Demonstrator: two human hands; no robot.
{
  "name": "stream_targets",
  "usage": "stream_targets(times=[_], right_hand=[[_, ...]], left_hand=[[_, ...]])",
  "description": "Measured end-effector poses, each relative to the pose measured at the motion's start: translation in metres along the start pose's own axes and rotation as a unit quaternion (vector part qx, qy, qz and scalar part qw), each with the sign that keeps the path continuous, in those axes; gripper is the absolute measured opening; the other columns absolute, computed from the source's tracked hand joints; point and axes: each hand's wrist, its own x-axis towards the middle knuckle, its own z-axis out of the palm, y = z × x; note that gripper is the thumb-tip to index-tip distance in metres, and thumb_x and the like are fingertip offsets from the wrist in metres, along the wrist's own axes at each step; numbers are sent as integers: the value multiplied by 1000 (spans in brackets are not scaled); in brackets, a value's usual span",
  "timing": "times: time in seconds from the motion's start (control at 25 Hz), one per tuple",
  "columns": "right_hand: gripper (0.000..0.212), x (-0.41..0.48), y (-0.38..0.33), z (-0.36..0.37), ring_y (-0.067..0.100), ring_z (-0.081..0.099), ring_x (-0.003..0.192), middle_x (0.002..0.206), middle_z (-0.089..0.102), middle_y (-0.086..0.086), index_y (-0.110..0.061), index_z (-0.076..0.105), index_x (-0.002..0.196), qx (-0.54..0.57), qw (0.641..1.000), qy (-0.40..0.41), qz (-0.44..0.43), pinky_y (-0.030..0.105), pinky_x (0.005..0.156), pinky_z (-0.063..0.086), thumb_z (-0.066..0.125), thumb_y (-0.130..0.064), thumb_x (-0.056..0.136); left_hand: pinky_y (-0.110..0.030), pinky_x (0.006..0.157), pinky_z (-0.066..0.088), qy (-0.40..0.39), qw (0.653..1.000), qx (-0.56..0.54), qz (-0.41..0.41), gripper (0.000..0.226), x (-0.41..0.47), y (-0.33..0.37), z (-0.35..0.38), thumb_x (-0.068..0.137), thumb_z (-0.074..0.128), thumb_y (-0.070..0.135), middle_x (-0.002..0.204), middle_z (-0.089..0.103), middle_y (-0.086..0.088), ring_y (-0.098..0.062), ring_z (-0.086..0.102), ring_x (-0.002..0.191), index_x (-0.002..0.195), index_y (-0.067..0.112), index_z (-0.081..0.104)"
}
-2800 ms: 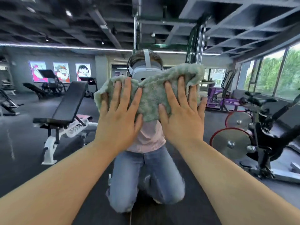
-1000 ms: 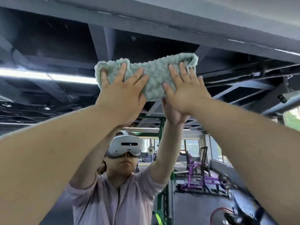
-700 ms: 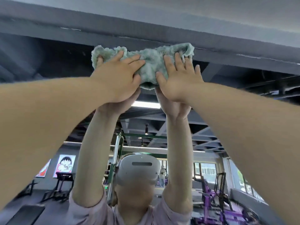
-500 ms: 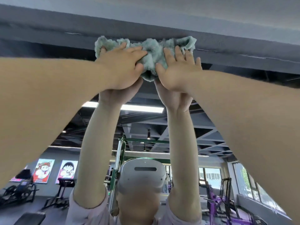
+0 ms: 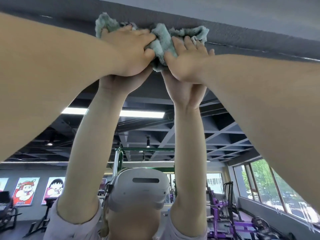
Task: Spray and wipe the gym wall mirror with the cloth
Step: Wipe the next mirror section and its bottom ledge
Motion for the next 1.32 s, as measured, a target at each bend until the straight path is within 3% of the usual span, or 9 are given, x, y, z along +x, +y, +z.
stream_targets(times=[0.16,0.52,0.96,1.24,1.32], right_hand=[[61,-7,-2,-1,22,-10,149,163,-9,-1,-34,-3,154,2,1000,-19,14,53,115,-6,16,-52,99],[58,-26,45,2,17,-12,149,162,-10,-9,-42,-1,153,10,1000,-18,-12,57,113,-13,14,-58,99],[57,-41,237,-4,19,-8,149,162,-8,-12,-46,-2,151,-1,1000,-2,0,57,114,-11,13,-59,98],[57,-38,235,-2,20,-15,148,162,-13,-7,-41,-3,152,34,999,-9,27,55,115,-12,15,-51,99],[57,-45,197,-9,20,-16,148,162,-15,-6,-40,-6,152,35,998,-46,26,55,115,-12,14,-51,100]], left_hand=[[-42,108,26,-36,999,7,0,48,1,2,-5,99,23,35,153,33,-5,-31,31,138,144,20,34],[-60,115,10,-93,993,20,-67,57,-8,34,-5,100,18,47,161,-4,15,-27,-1,149,153,36,3],[-65,114,2,-89,995,-4,-49,57,51,220,14,100,14,49,161,-10,15,-26,-10,149,153,36,-3],[-58,117,4,-108,994,4,-34,55,42,207,11,101,13,49,159,-14,17,-22,-11,149,152,40,-7],[-58,117,4,-130,990,1,-50,55,18,183,0,102,13,48,159,-16,16,-24,-12,148,152,39,-8]])
